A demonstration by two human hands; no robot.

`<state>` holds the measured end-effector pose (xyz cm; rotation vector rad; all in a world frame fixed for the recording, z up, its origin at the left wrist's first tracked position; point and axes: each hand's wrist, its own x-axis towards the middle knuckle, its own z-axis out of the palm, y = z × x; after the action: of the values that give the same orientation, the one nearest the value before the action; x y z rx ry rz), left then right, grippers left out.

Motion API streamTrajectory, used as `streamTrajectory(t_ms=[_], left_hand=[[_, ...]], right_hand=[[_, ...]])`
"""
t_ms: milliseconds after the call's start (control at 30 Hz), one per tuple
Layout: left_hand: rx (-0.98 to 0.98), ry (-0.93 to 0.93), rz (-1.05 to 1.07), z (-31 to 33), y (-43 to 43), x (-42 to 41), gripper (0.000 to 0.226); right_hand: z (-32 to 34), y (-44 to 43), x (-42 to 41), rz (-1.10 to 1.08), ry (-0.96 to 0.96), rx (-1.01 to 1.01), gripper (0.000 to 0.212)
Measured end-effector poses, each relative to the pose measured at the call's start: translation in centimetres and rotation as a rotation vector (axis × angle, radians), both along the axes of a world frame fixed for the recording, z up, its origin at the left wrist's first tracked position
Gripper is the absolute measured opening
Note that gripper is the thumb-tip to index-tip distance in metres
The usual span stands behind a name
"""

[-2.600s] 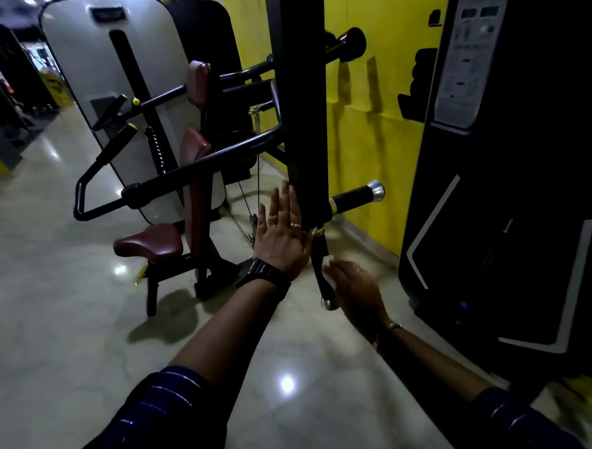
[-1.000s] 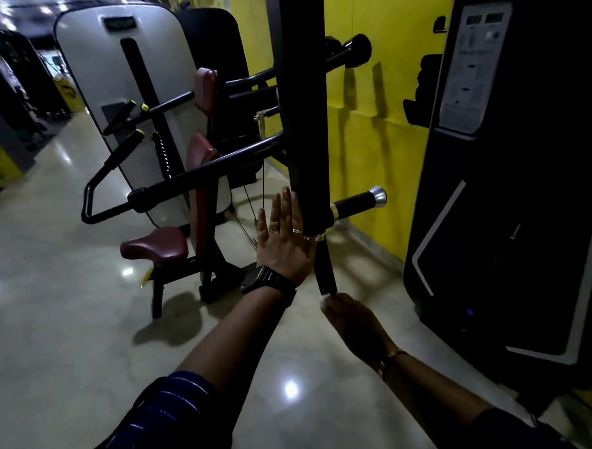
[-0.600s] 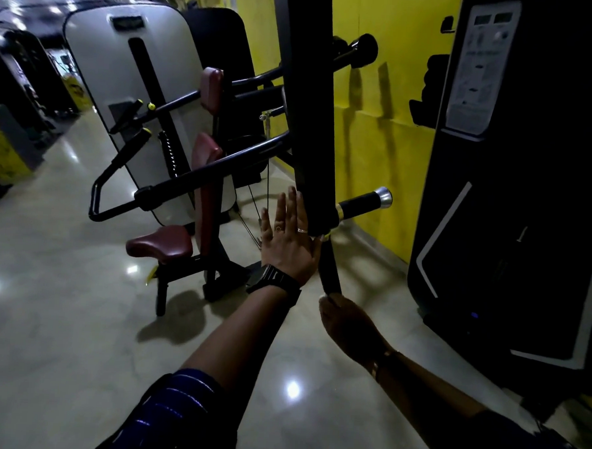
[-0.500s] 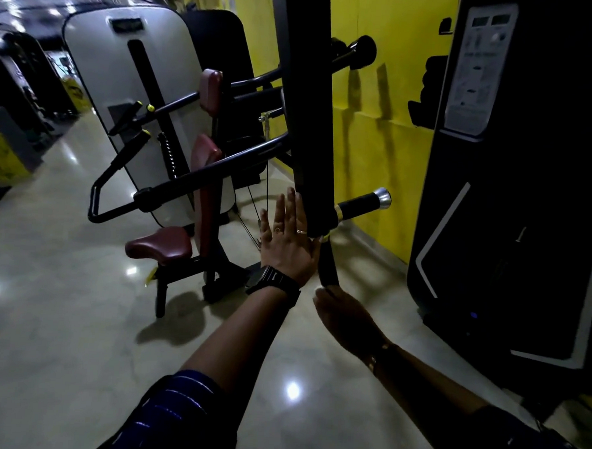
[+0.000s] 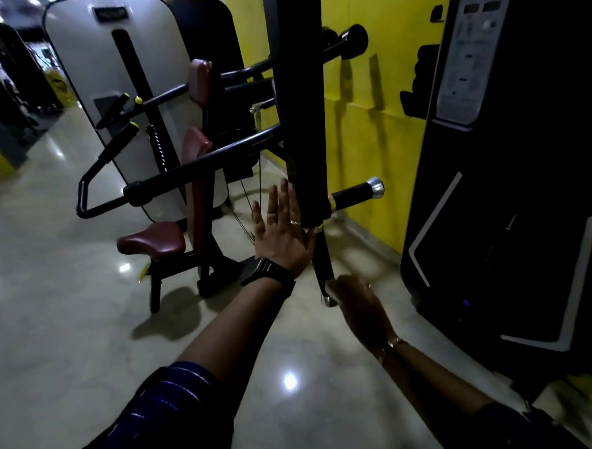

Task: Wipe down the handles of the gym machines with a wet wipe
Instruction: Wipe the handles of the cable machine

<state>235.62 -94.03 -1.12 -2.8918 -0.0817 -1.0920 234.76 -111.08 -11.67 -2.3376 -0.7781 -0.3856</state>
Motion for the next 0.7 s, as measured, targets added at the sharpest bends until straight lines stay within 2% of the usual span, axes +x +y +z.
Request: streamTrajectory(t_ms=[33,100,133,167,233,333,433,567,700], left_hand=[[0.029,-0.047,0.021,-0.4,-0.1,0.0,0.081],[-0.013,0.016,0.019,-0.3,-0.5,-0.1,0.084],[-0.016,0.042,0.030,-0.2,-0.5,-0.1,0.085],[-0.006,0.047,0.041,-0.3,-0.5,-0.1,0.086],[0.007,0.053,0.069,-0.2,-0.5,-0.3,0.086],[0.017,0.045,0.065,0.2,-0.6,-0.4,0.086],[0.010,0.022,0.046,0.0,-0.5,-0.2,0.085],[-0.001,0.029,0.040,-0.3,-0.5,-0.1,0.086],[-0.017,0.045,0.043,-0.3,-0.6,-0.1,0.084]], right_hand=[[0.9,0.4,0.3,-0.100,-0.085,0.045,0.026],[3.4,0.5,0.6,-0.197,-0.124,0.213,0.021],[4.4,1.0,0.9,-0.190,-0.111,0.269,0.023],[4.3,1.2,1.3,-0.142,-0.171,0.231,0.028],[2.8,1.4,0.9,-0.124,-0.092,0.174,0.026],[-1.6,0.7,-0.3,-0.154,0.001,0.219,0.012],[-4.9,-0.1,-0.6,-0.237,0.066,0.222,0.020],[-4.1,1.0,-1.2,-0.391,0.162,0.487,0.027],[-4.4,4.2,-3.6,-0.346,0.393,0.610,0.040]])
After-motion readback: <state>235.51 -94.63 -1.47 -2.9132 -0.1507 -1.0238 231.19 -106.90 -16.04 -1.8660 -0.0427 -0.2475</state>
